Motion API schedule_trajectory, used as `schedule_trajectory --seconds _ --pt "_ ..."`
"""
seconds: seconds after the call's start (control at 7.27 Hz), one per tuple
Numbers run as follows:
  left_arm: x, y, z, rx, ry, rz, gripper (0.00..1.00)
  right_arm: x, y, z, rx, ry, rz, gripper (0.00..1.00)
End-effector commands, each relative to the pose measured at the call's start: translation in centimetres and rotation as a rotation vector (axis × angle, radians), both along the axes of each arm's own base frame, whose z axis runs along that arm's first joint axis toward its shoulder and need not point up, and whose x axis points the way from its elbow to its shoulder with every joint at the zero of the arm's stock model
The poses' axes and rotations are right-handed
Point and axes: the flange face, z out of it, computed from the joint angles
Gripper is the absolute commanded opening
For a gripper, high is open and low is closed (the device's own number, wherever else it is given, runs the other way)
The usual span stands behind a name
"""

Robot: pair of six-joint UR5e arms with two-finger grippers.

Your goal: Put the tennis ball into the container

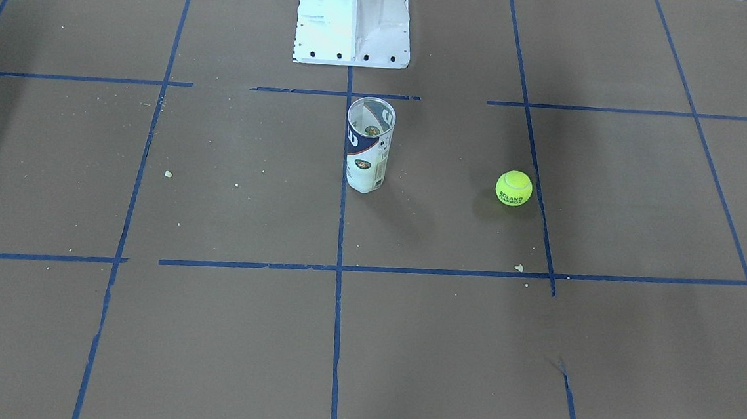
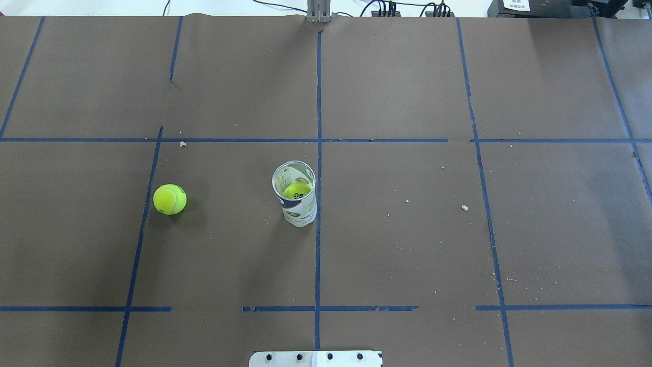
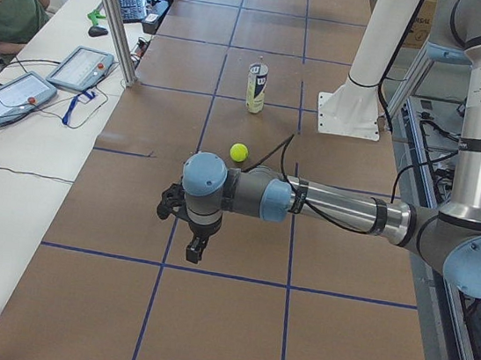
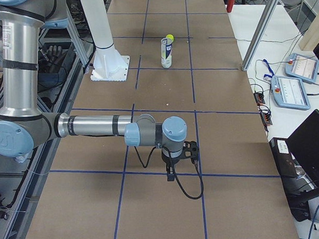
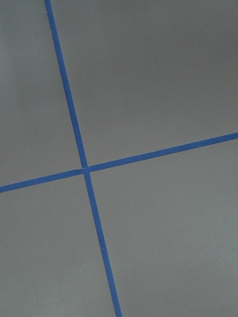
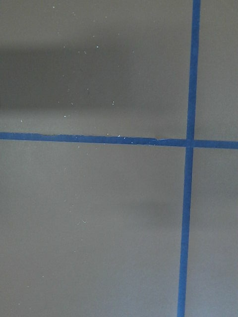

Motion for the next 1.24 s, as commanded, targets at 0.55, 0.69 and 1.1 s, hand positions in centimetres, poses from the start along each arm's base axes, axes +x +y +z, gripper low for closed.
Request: schedule_trajectory --seconds 0.55,0.69,1.1 --pt "-0.4 -2.4 -3.1 0.078 -0.075 -0.011 1.0 0.0 0.0 0.0 -0.001 0.0 0.0 1.0" --pt "-0.6 -4.6 -5.6 0.138 -0.082 -0.016 1.0 0.0 0.0 0.0 -0.001 0.0 0.0 1.0" --pt "-1.0 -4.4 -9.2 0.214 -0.094 -0.038 1.0 0.0 0.0 0.0 -0.001 0.0 0.0 1.0"
